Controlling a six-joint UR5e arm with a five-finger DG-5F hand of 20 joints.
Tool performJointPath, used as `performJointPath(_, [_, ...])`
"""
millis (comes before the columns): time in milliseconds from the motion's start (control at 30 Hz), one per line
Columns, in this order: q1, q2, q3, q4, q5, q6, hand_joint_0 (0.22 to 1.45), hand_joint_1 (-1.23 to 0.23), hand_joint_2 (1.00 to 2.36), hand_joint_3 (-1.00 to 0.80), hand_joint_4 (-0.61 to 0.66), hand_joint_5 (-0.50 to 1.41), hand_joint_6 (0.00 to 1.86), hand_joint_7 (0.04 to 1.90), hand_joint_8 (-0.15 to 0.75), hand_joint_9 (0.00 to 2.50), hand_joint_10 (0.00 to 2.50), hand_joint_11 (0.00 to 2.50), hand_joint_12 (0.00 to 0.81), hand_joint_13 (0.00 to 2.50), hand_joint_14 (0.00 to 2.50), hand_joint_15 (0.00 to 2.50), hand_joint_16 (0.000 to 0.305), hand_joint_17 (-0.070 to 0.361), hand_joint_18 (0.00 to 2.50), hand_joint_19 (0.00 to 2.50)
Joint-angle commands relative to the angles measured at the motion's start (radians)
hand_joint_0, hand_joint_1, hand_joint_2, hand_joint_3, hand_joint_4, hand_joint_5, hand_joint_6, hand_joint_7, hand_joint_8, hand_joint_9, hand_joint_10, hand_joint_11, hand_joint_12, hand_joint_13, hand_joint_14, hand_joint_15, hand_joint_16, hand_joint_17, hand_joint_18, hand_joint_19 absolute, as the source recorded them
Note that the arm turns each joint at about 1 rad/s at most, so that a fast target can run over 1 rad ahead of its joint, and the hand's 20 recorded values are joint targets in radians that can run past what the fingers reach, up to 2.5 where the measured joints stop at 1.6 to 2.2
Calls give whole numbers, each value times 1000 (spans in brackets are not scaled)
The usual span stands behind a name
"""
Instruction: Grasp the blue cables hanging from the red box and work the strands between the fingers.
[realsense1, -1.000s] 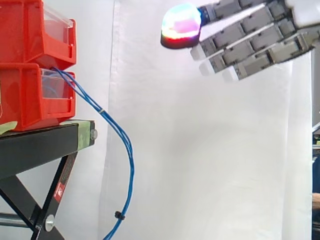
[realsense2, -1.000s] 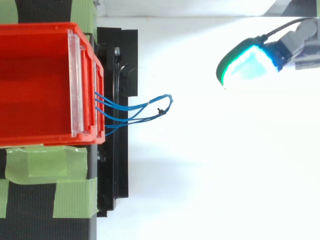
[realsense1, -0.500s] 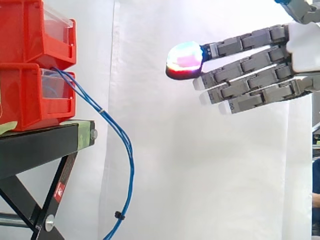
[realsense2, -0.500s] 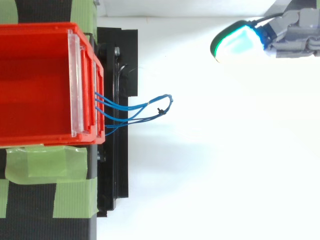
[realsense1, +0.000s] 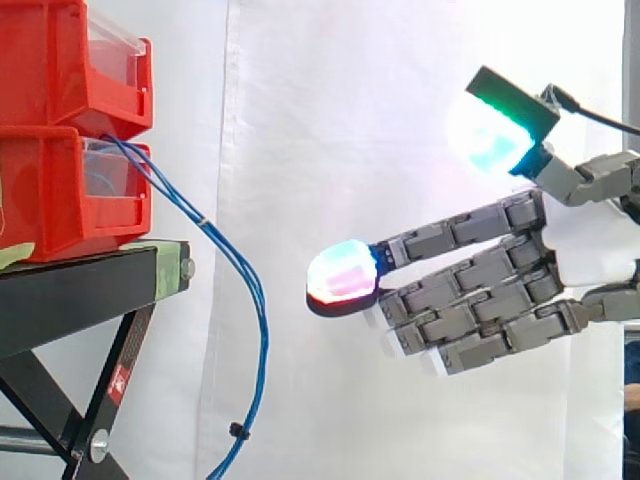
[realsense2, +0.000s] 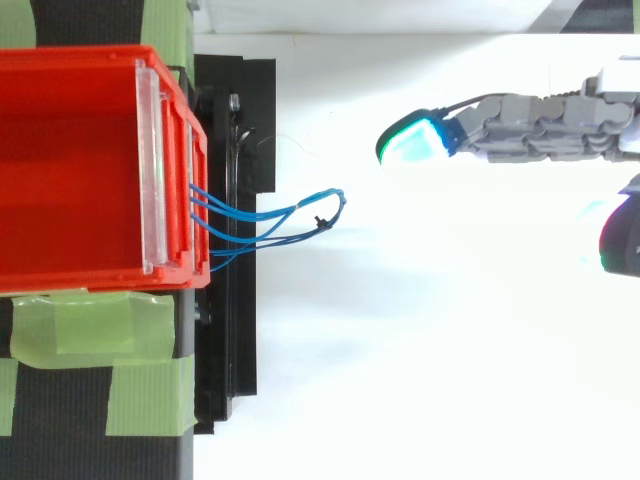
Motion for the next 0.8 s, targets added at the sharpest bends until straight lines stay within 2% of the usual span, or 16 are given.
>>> performJointPath(0, [1, -9, 0, -3, -5, -39, 643, -552, 1000, -1000, 143, -500, 4, 600, 238, 0, 0, 0, 270, 0, 0, 7, 35, 79, 0, 0])
performJointPath(67, [1, -9, -1, 5, -2, -86, 642, -553, 1000, -1000, 143, -500, 4, 604, 239, 0, 0, 0, 271, 0, 0, 14, 35, 79, 0, 0])
performJointPath(333, [4, -9, 0, 66, 6, -93, 642, -554, 1000, -1000, 142, -499, 3, 602, 239, 0, 0, 0, 271, 0, 0, 10, 35, 79, 0, 0])
performJointPath(400, [7, -31, 0, 89, 21, -89, 642, -554, 1000, -1000, 143, -499, 4, 603, 239, 0, 0, 0, 271, 0, 0, 10, 35, 79, 0, 0])
performJointPath(500, [7, -83, 0, 108, 18, -69, 643, -553, 1000, -1000, 143, -499, 4, 603, 240, 0, 0, 0, 270, 0, 0, 10, 35, 79, 0, 0])
performJointPath(600, [9, -107, 0, 160, 21, -49, 643, -553, 1000, -1000, 144, -498, 4, 606, 238, 0, 0, 0, 270, 0, 0, 10, 35, 79, 0, 0])
performJointPath(700, [7, -112, -1, 220, 30, -35, 642, -554, 1000, -1000, 145, -497, 3, 603, 239, 0, 0, 0, 272, 0, 1, 10, 35, 79, 0, 0])
performJointPath(767, [7, -112, 0, 246, 52, -39, 643, -553, 1000, -1000, 145, -497, 4, 605, 239, 0, 0, 0, 271, 0, 0, 10, 35, 79, 0, 0])
